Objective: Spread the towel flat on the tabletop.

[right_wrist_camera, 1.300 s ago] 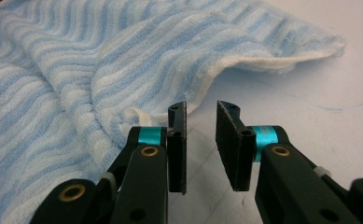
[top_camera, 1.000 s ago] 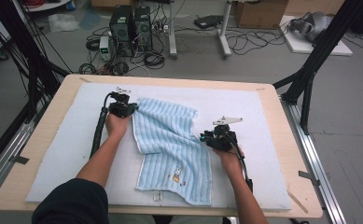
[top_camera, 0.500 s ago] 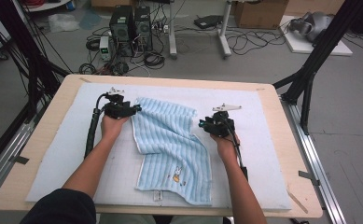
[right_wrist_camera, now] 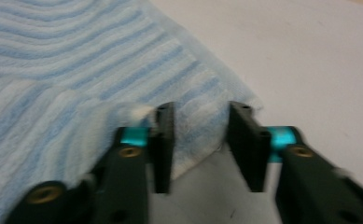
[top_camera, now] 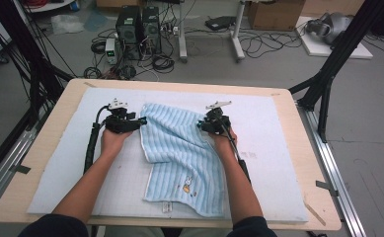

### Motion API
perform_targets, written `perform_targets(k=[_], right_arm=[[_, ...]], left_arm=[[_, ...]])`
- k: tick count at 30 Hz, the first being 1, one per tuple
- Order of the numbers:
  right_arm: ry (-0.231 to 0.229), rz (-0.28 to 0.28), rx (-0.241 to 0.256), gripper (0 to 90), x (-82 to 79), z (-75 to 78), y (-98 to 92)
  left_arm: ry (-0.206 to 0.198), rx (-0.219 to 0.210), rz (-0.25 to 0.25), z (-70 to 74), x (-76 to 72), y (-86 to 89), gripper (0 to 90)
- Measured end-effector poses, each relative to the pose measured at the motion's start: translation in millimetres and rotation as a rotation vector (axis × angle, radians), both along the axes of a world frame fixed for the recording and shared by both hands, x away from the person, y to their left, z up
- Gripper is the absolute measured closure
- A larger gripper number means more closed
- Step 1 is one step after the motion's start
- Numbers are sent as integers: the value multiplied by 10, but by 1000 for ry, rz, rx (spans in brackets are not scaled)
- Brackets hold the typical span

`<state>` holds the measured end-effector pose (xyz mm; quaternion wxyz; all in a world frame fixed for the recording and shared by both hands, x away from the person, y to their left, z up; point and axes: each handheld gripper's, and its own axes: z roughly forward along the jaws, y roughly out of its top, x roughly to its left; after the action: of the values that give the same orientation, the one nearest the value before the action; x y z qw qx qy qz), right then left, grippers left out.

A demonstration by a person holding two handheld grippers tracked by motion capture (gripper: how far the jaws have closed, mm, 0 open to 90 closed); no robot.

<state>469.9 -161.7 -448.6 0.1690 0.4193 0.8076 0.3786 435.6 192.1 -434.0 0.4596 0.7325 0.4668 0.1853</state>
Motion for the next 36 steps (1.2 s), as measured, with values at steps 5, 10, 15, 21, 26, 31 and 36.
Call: perform_targets(k=[5, 10, 15, 21, 26, 31, 36], right_arm=[[-33, -48, -60, 863, 88, 17, -28], [-91, -173, -165, 862, 227, 79, -144], [-130, -321, -178, 837, 322, 150, -321], [-131, -232, -80, 708, 227, 212, -320], [-111, -181, -7, 649, 96, 270, -410], [-103, -142, 26, 618, -116, 336, -526], [-86, -103, 42, 594, -346, 318, -600]], left_arm=[[17, 16, -24, 2, -24, -61, 438], [7, 12, -44, 27, -92, -148, 435], [14, 5, -64, -42, -172, -204, 435], [54, 6, -95, -120, -158, -279, 439], [63, 31, -126, -169, -153, -364, 462], [68, 72, -139, -172, -145, -416, 561], [69, 88, -152, -168, -123, -453, 839]])
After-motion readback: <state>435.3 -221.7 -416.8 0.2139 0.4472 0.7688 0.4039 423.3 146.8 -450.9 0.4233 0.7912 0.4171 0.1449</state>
